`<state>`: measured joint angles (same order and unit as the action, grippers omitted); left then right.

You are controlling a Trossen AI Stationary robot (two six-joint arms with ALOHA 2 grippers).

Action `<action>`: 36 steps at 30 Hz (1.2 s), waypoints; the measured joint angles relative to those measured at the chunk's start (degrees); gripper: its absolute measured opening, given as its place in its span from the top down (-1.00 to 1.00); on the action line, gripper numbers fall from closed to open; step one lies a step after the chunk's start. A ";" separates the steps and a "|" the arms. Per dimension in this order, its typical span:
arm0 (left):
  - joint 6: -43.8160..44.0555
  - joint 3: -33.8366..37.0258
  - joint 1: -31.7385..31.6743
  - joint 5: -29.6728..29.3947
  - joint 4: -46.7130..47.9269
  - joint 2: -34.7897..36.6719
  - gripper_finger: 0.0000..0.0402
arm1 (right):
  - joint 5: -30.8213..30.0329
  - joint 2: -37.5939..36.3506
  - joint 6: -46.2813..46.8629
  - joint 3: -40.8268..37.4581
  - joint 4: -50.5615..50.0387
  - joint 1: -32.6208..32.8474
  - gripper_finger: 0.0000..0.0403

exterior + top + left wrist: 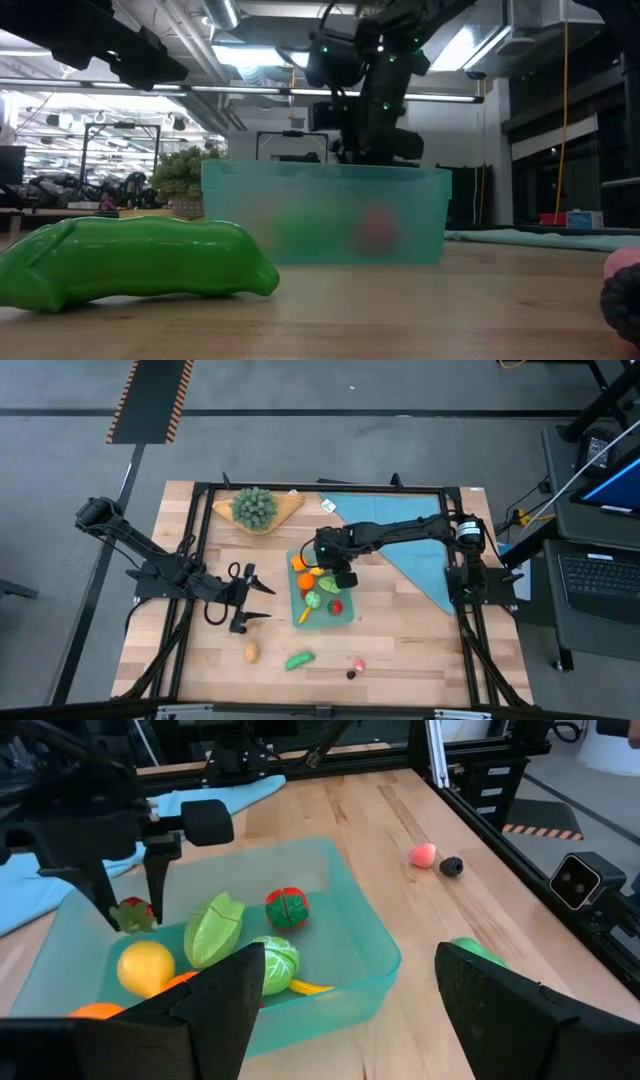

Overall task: Pick and placing Produce into tupperware
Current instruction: Put the small strawberry into the bin

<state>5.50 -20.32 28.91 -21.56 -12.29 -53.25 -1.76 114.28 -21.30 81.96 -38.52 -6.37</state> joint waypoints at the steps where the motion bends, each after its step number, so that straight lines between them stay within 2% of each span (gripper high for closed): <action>1: 0.00 0.00 -0.01 -0.01 0.01 0.00 -0.43 | -0.16 0.00 0.01 -0.40 0.10 0.00 0.30; 13: -0.08 0.00 -0.01 0.00 0.07 0.00 -0.43 | -1.68 0.60 -0.05 -0.79 1.40 0.00 0.30; 20: -0.07 0.00 0.00 -0.02 0.25 0.00 -0.43 | -1.68 0.90 -0.02 -0.77 1.67 0.00 0.17; 36: -0.07 0.00 -0.01 0.00 0.98 0.00 -0.43 | -1.70 0.90 0.02 -0.04 1.91 -0.09 0.13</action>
<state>5.43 -20.32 28.91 -21.56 -11.32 -53.25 -3.46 115.18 -21.28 81.92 -36.61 -6.46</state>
